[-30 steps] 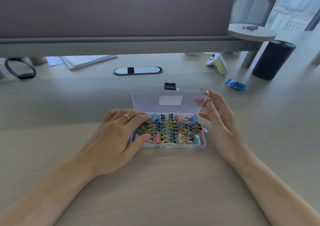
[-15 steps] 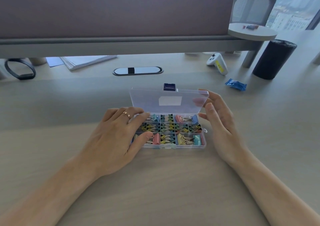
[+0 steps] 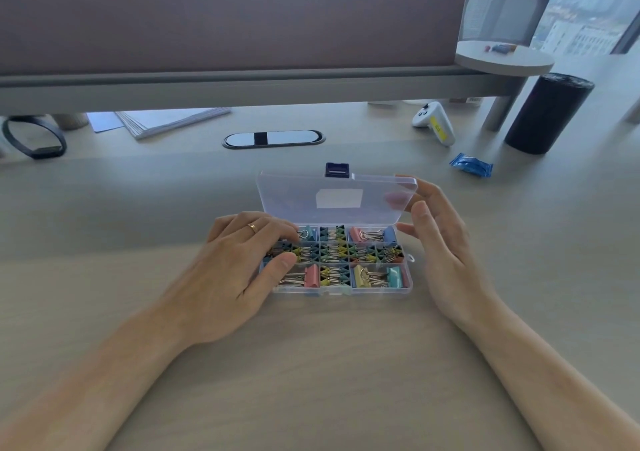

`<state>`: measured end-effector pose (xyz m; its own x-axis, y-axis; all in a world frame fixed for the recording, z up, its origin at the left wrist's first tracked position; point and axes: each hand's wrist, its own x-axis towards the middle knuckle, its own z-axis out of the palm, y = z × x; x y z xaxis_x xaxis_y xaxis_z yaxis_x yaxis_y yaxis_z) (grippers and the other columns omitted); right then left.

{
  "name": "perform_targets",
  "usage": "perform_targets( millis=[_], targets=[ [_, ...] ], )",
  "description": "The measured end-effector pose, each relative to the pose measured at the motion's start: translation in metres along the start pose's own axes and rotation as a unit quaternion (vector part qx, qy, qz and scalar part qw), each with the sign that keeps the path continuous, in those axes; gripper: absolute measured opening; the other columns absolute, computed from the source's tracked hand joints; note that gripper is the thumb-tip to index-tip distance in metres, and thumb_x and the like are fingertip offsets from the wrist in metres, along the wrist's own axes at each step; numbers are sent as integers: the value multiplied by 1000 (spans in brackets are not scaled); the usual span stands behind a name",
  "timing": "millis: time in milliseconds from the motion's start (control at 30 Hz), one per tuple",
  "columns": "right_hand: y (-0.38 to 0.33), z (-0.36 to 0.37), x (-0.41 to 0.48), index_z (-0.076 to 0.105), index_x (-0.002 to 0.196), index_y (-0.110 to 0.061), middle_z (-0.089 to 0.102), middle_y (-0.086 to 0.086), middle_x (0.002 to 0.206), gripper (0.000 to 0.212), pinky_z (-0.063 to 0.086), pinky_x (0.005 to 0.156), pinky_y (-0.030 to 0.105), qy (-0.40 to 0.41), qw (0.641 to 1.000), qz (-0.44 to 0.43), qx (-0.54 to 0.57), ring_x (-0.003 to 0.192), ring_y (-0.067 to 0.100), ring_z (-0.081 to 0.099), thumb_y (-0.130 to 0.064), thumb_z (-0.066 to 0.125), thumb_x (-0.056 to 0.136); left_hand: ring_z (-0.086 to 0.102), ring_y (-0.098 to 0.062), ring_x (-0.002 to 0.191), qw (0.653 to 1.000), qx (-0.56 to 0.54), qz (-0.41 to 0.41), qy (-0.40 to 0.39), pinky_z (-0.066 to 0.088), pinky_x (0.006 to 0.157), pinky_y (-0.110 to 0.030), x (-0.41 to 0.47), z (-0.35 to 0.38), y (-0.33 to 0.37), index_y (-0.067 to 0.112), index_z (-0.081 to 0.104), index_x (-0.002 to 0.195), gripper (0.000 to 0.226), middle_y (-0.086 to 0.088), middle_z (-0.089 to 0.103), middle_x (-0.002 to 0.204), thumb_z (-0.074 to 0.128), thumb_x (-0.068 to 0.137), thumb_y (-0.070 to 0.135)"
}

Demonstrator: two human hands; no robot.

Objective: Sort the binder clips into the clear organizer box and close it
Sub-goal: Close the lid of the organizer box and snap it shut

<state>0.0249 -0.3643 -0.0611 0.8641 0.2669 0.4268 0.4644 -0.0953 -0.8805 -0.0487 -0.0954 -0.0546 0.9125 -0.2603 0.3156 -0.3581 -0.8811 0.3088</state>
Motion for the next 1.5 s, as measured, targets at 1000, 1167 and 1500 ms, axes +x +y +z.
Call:
perform_targets(
  millis=[1000, 1167, 1500],
  targets=[
    [2, 0, 0, 58, 125, -39, 65, -8, 132, 35, 51, 103, 54, 4, 1000, 9, -17, 126, 17, 62, -53, 35, 104, 27, 6, 148, 999, -23, 16, -36, 21, 123, -45, 4, 1, 3, 37, 49, 144, 53, 24, 44, 154, 17, 105, 55],
    [4, -1, 0, 59, 128, -37, 66, -7, 131, 42, 51, 102, 59, 5, 1000, 12, -17, 126, 21, 62, -61, 36, 103, 27, 9, 146, 999, -44, 3, -7, 22, 124, -37, 0, 0, 3, 35, 48, 147, 51, 23, 44, 154, 22, 105, 51],
    [4, -1, -1, 56, 134, -29, 69, -8, 123, 43, 59, 92, 42, 1, 1000, 15, -3, 117, 18, 68, -52, 35, 104, 34, 5, 145, 999, -36, -19, 11, 32, 121, -38, -7, -1, -3, 31, 58, 141, 52, 21, 52, 148, 25, 104, 48]
  ],
)
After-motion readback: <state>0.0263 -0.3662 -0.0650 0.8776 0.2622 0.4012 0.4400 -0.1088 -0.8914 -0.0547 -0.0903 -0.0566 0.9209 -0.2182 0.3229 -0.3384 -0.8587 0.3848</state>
